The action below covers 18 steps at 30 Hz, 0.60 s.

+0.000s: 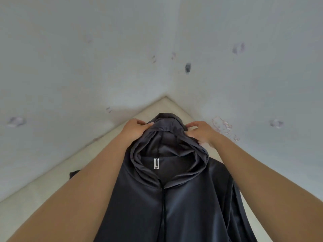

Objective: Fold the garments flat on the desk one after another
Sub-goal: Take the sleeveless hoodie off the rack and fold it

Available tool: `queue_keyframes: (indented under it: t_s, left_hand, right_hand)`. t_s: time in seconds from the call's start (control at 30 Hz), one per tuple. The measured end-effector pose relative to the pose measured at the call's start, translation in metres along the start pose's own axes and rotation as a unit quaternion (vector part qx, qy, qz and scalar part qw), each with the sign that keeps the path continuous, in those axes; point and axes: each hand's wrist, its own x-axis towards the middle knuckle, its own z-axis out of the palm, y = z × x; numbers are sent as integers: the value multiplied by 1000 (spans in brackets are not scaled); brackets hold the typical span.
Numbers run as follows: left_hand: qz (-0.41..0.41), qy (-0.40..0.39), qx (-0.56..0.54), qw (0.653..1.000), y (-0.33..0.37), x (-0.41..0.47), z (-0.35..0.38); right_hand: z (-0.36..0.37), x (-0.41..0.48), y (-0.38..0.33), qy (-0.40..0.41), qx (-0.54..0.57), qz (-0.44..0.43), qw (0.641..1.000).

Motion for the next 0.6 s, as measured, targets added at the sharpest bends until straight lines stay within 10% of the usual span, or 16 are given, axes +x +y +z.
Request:
queue_keyframes:
  t_s: [0.17, 0.27, 0.4, 0.6]
  left_hand:
    - [25, -156, 118, 980, 5, -3, -11]
    - [86, -115, 87, 986, 14, -14, -14]
    - [231, 21, 127, 964, 26, -30, -35]
    - [309, 93, 104, 941, 24, -108, -55]
  right_hand:
    - [2, -11, -13, -99, -146, -11, 984]
    - [6, -15, -19, -94, -72, 22, 993]
    - [2, -27, -32, 107, 46, -85, 989]
    - [0, -111, -51, 184, -61, -241, 951]
